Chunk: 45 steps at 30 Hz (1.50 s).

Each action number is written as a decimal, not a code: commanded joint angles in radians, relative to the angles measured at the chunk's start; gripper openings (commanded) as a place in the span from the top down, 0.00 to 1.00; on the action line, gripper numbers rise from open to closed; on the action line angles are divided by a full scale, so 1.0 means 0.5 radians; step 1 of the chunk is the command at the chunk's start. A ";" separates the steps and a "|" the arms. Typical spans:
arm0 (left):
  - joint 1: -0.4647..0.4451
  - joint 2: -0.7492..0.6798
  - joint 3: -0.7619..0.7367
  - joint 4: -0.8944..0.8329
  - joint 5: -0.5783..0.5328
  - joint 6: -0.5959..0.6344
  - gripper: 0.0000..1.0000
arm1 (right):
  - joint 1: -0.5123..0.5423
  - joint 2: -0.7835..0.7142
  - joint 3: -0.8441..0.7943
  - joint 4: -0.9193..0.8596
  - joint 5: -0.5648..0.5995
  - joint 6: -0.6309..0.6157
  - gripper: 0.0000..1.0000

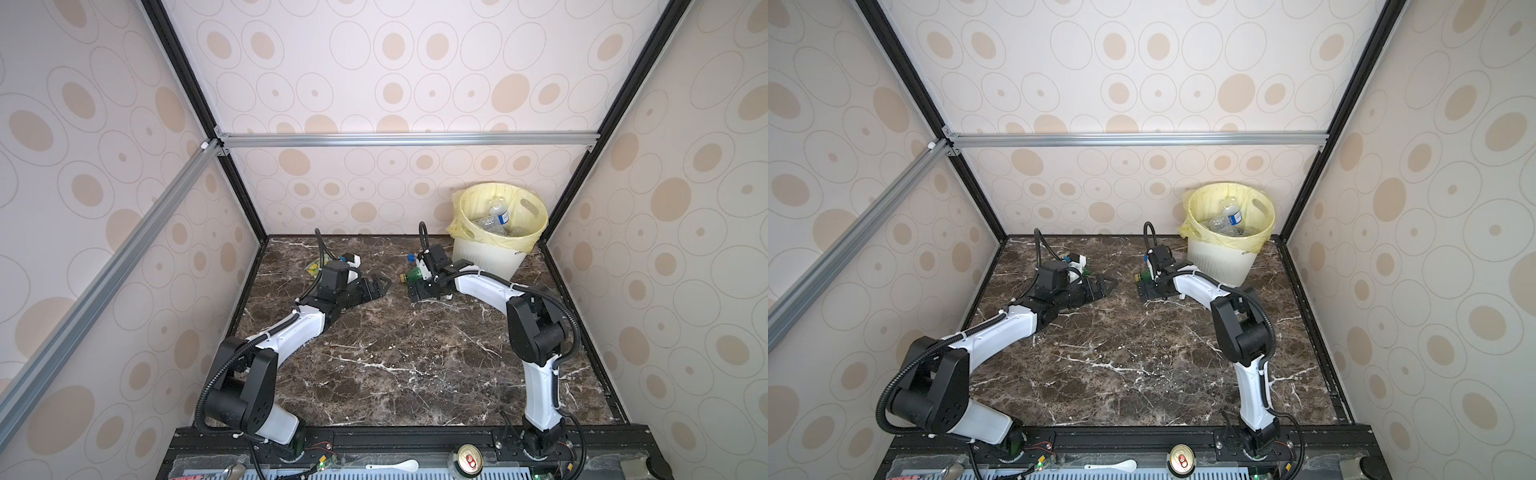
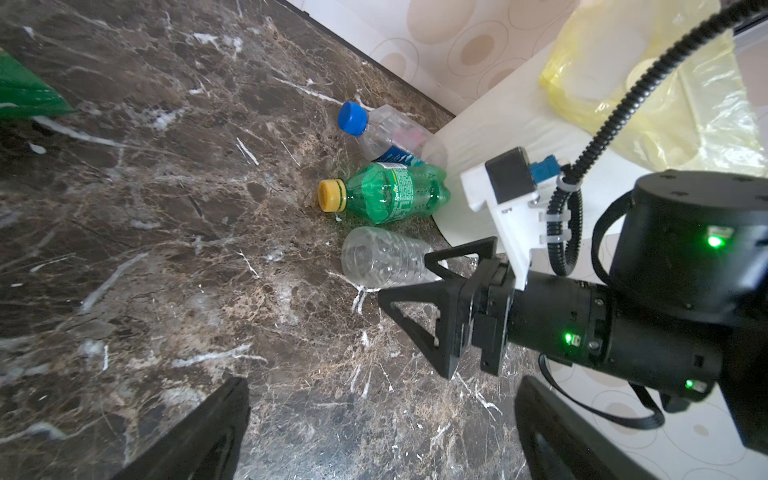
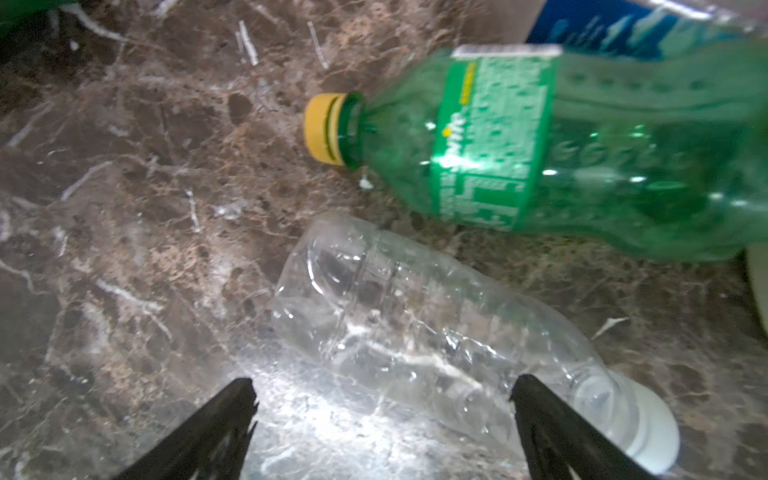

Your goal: Throw the plastic bottles in the bin

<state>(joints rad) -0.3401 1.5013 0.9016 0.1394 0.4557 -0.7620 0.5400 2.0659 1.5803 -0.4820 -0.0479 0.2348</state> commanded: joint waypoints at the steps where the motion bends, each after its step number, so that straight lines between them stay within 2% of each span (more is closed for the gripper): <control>1: 0.029 -0.057 0.004 -0.038 0.018 0.033 0.01 | 0.059 -0.098 -0.040 -0.047 -0.054 0.035 0.00; 3: 0.037 -0.061 -0.004 -0.036 0.018 0.027 0.01 | 0.070 -0.146 -0.046 -0.061 -0.059 0.030 0.00; 8: 0.051 -0.076 -0.039 -0.010 0.081 -0.016 0.01 | 0.040 -0.234 -0.057 -0.071 0.123 0.008 0.00; 14: 0.054 -0.108 -0.112 0.052 0.115 -0.096 0.01 | 0.004 -0.049 0.101 -0.198 0.101 -0.032 0.00; 19: 0.058 -0.141 -0.164 0.053 0.128 -0.128 0.01 | 0.012 -0.047 0.007 -0.152 0.008 0.023 0.00; 29: 0.057 -0.176 -0.260 0.045 0.125 -0.208 0.01 | 0.115 -0.173 -0.244 -0.029 -0.089 0.186 0.00; 35: 0.057 -0.208 -0.302 0.094 0.147 -0.275 0.01 | 0.158 -0.254 -0.280 -0.018 -0.114 0.265 0.00; 41: 0.055 -0.178 -0.292 0.099 0.175 -0.290 0.01 | 0.152 -0.424 -0.301 -0.107 -0.015 0.206 0.00; 45: 0.044 -0.098 -0.203 -0.006 0.161 -0.196 0.01 | 0.144 -0.557 -0.357 -0.166 0.083 0.160 0.00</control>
<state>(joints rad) -0.3202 1.4258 0.7498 0.1596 0.5308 -0.8848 0.6147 1.8385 1.4307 -0.5133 -0.0578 0.3325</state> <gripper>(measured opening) 0.992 0.996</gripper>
